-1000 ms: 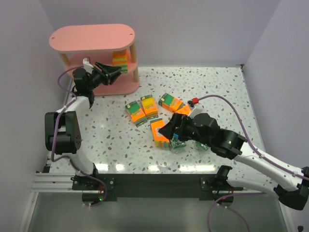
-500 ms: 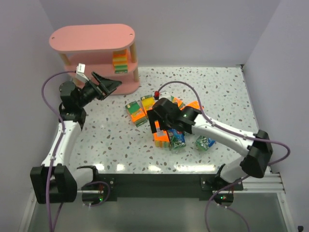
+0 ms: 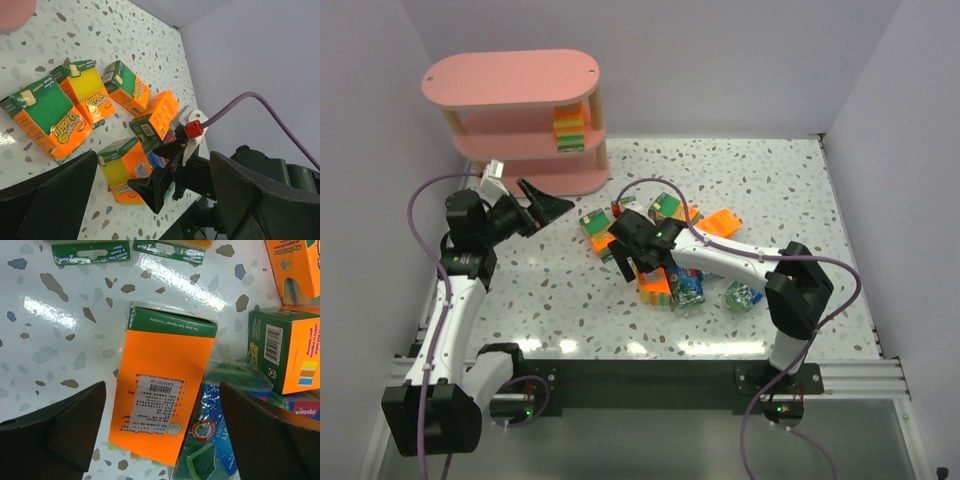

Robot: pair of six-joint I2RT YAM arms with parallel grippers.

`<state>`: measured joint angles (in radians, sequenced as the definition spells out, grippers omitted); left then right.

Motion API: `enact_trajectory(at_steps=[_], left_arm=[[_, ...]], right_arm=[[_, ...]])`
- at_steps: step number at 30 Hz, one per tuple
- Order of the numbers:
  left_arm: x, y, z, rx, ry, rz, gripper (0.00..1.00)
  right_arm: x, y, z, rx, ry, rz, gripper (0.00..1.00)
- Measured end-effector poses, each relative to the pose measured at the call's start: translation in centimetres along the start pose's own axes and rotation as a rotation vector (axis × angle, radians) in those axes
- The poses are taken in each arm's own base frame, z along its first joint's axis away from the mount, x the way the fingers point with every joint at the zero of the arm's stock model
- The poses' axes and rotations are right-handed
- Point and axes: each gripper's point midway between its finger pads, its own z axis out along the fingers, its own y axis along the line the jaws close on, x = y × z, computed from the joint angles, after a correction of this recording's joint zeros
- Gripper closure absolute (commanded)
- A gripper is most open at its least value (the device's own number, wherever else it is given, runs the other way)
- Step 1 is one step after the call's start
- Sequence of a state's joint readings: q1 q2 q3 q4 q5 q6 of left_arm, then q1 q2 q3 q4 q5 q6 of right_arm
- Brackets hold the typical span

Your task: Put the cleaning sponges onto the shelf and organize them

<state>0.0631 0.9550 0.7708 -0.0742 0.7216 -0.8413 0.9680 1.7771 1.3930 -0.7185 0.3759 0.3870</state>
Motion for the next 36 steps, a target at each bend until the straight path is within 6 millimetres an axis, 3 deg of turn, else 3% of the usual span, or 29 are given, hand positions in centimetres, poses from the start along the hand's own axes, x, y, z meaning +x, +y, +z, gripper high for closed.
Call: enact_trajectory(at_steps=[7, 13, 17, 22, 27, 33, 36], left_arm=[[0.4, 0.5, -0.1, -0.017, 0.015, 0.010, 0.00], [1.1, 1.2, -0.2, -0.035, 0.030, 0.017, 0.00], [1.9, 1.9, -0.4, -0.055, 0.047, 0.015, 0.00], [2.1, 2.1, -0.5, -0.063, 0.053, 0.020, 0.00], [2.4, 1.9, -0.5, -0.043, 0.073, 0.029, 0.00], [3.6, 1.8, -0.4, 0.005, 0.124, 0.013, 0.00], [4.4, 1.6, -0.4, 0.035, 0.151, -0.008, 0.00]], right_arm=[[0.3, 0.4, 2.3, 0.011, 0.016, -0.006, 0.01], [0.6, -0.1, 4.6, -0.004, 0.056, 0.048, 0.22], [0.5, -0.2, 5.1, -0.031, 0.066, 0.093, 0.47], [0.1, 0.4, 4.8, -0.096, 0.078, 0.152, 0.51], [-1.6, 0.8, 2.4, -0.244, 0.080, 0.310, 0.48], [-8.8, -2.4, -3.7, -0.478, -0.097, 0.654, 0.49], [-11.2, -4.1, -5.6, -0.585, -0.185, 0.835, 0.50]])
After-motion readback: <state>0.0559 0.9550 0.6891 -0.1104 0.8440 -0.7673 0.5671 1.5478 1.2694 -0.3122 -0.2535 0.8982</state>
